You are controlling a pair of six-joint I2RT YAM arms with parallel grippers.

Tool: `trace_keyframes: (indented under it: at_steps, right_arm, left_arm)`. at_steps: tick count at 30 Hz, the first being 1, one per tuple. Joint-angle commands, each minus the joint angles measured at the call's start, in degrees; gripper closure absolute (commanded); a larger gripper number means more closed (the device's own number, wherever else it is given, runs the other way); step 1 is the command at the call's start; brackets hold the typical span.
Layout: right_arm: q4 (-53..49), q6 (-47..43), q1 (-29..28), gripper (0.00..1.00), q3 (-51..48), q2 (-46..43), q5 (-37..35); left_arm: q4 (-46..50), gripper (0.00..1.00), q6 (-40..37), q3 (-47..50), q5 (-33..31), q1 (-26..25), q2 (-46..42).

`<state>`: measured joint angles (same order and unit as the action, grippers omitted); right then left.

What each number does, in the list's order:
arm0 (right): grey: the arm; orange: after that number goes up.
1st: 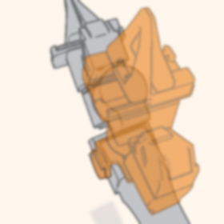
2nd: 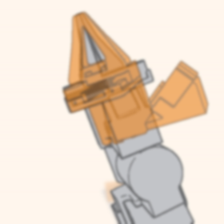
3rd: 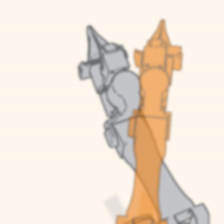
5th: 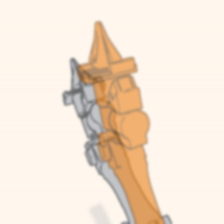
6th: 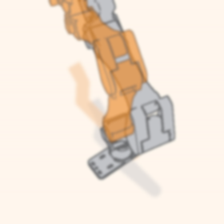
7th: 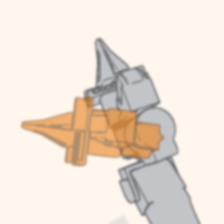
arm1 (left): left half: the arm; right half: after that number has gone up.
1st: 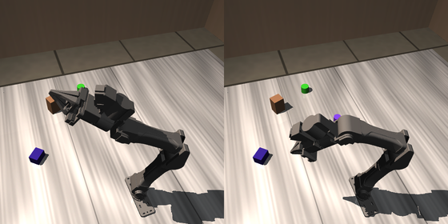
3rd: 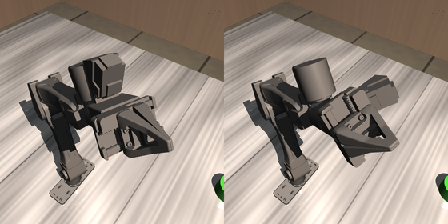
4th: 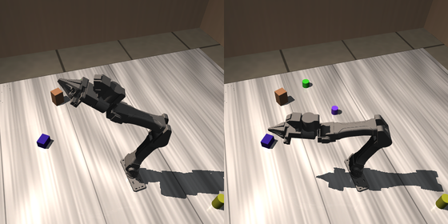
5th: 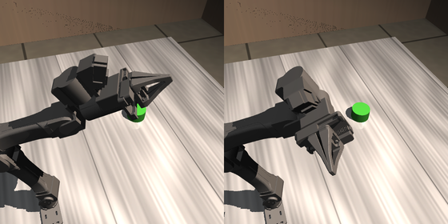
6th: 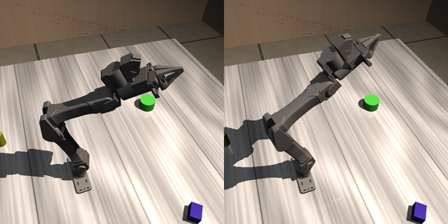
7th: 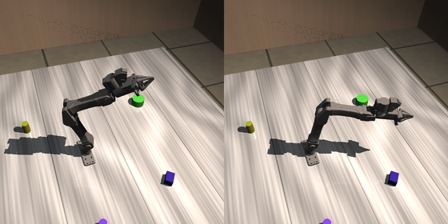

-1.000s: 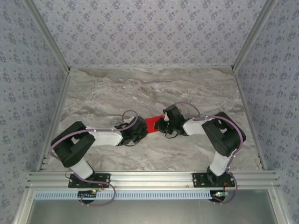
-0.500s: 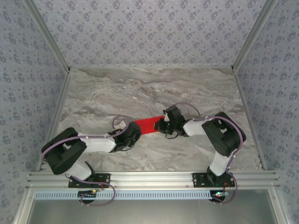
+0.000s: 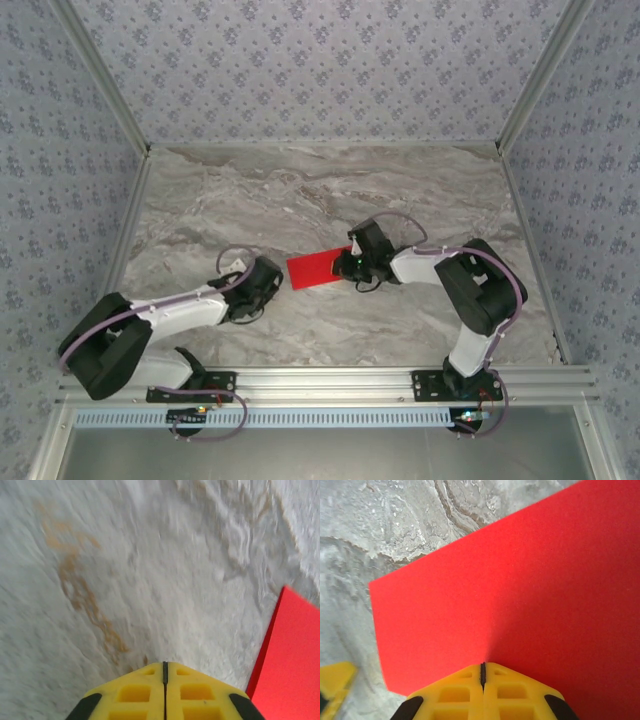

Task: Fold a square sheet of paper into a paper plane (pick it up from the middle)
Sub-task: First fold in half a square sheet of paper at the center of the table, then rotate the square sheet of paper at the center of the table.

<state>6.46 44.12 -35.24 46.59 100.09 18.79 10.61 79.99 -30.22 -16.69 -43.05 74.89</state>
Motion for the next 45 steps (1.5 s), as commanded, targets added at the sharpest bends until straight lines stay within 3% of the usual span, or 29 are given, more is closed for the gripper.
trace_keyframes:
  at_steps: [1,3,8,14,22,28,33,37,45]
  right_arm:
    - [-11.8,-6.6,-3.1,1.00,6.7,-1.2,-6.6]
    - [-14.7,-7.5,-5.4,1.00,10.5,0.5,-8.7]
    - [-18.7,-7.6,-10.3,0.91,20.8,8.1,-11.0]
    - [-23.5,-7.6,-13.0,0.85,31.3,16.2,-11.8]
    - [-30.1,-14.4,-14.2,0.82,33.3,19.3,-9.7]
    - [-38.8,-32.6,-14.3,0.78,26.2,15.8,-3.7]
    - [-42.8,-43.4,-13.1,0.77,19.2,9.2,-6.3]
    - [-38.8,-39.2,-11.1,0.72,18.4,2.5,-10.4]
    - [-28.5,-15.1,-1.4,0.56,11.2,-4.1,-17.3]
  left_arm:
    - [8.4,0.80,-11.4,-5.6,2.0,3.9,-3.3]
    - [10.2,0.66,-15.1,-6.8,3.7,7.4,-4.5]
    - [13.7,0.46,-20.3,-7.7,7.3,15.4,-7.2]
    - [16.7,0.24,-23.4,-8.2,8.7,20.1,-8.5]
    - [17.9,0.18,-26.1,-8.3,10.5,22.0,-6.8]
    - [18.1,0.16,-28.3,-9.3,11.2,22.1,-5.8]
    - [15.9,0.14,-29.2,-8.9,14.2,22.1,-5.8]
    - [14.7,0.14,-29.2,-9.2,17.4,22.1,-5.5]
    - [14.3,0.14,-32.1,-11.8,24.1,20.6,-2.8]
